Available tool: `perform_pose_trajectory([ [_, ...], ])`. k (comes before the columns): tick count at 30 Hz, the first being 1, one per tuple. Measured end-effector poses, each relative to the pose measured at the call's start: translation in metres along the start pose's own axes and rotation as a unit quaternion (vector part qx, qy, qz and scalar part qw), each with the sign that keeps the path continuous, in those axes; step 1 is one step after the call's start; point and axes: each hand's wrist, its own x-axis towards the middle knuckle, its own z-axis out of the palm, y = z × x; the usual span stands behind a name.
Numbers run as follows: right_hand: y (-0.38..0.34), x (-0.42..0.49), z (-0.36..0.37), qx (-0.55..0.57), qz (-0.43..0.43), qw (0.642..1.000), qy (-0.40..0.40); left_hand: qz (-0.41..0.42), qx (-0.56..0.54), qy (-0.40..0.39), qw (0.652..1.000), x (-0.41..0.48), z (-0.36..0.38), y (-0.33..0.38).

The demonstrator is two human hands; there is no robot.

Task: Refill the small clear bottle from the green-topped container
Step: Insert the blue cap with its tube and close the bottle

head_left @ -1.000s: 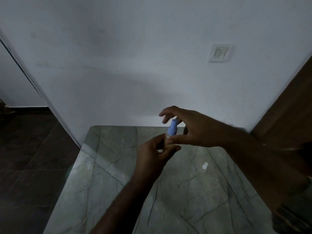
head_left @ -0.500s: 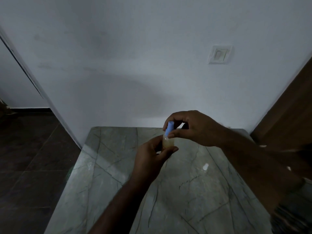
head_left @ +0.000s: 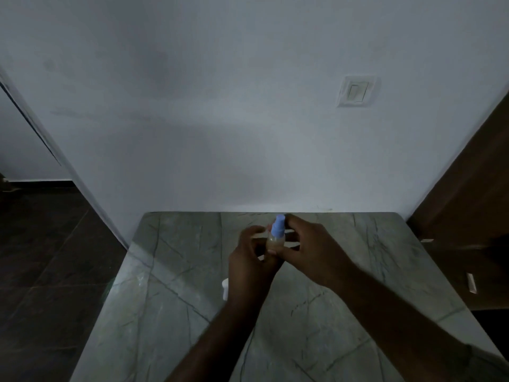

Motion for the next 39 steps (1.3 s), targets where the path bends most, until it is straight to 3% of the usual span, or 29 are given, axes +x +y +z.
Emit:
perform_pose_trajectory([
  [7, 0.059, 0.01, 0.024, -0.008, 0.042, 0.998, 0.047, -0.087, 0.028, -0.064, 0.994, -0.009, 0.01, -0.041],
  [10, 0.095, 0.015, 0.043, -0.015, 0.072, 0.995, 0.07, -0.11, 0.055, -0.041, 0.992, -0.019, 0.004, -0.06],
  [22, 0.223, 0.018, 0.135, -0.028, 0.211, 0.977, 0.024, -0.191, 0.068, -0.009, 0.979, -0.073, -0.028, -0.11],
  [29, 0.257, 0.009, 0.165, -0.039, 0.248, 0.968, -0.016, -0.25, 0.098, -0.025, 0.963, -0.091, -0.033, -0.147],
  [39, 0.264, 0.005, 0.174, -0.053, 0.264, 0.963, -0.029, -0.251, 0.105, -0.018, 0.962, -0.099, -0.035, -0.153],
])
